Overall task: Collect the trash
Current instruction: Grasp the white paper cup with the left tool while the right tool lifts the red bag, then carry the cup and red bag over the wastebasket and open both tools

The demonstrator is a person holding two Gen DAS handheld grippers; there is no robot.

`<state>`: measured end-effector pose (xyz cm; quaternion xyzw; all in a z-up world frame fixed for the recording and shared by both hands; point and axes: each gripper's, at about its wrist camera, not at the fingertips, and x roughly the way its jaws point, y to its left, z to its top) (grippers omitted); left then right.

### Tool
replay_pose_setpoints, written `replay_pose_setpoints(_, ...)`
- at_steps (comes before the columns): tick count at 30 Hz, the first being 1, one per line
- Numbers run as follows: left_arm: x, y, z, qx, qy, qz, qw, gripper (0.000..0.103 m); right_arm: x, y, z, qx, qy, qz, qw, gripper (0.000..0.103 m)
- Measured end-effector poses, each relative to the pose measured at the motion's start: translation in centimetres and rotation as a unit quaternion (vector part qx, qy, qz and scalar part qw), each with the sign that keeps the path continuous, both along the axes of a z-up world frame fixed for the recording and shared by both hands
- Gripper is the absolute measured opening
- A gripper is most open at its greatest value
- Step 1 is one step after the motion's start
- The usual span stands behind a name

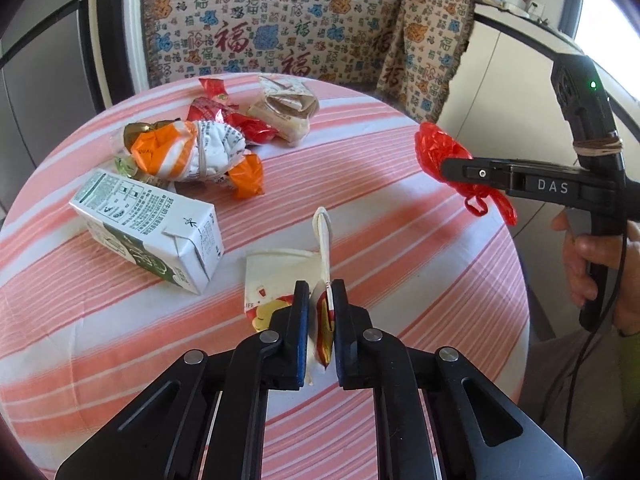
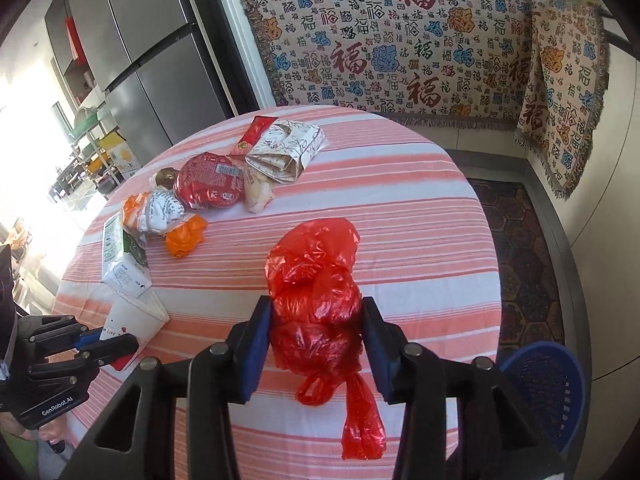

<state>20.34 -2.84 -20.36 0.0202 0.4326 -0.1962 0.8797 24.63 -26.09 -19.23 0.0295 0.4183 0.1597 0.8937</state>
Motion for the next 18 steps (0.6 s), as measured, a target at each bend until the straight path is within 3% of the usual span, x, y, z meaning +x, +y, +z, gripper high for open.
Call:
replay_pose_setpoints(7, -0.8, -1.6, 1.3, -0.029, -0.008, -0.008, 0.9995, 0.009, -1.3, -2.6, 0.5, 0.019, -0.004, -0.009, 1.0, 0.044)
replay_pose_setpoints(18, -1.1, -7.6, 2.4, -0.057, -0.007, -0.023, 0.9981, 0.009, -3.2, -7.2, 1.3, 0.026, -0.018, -0.038, 0.999, 0.044)
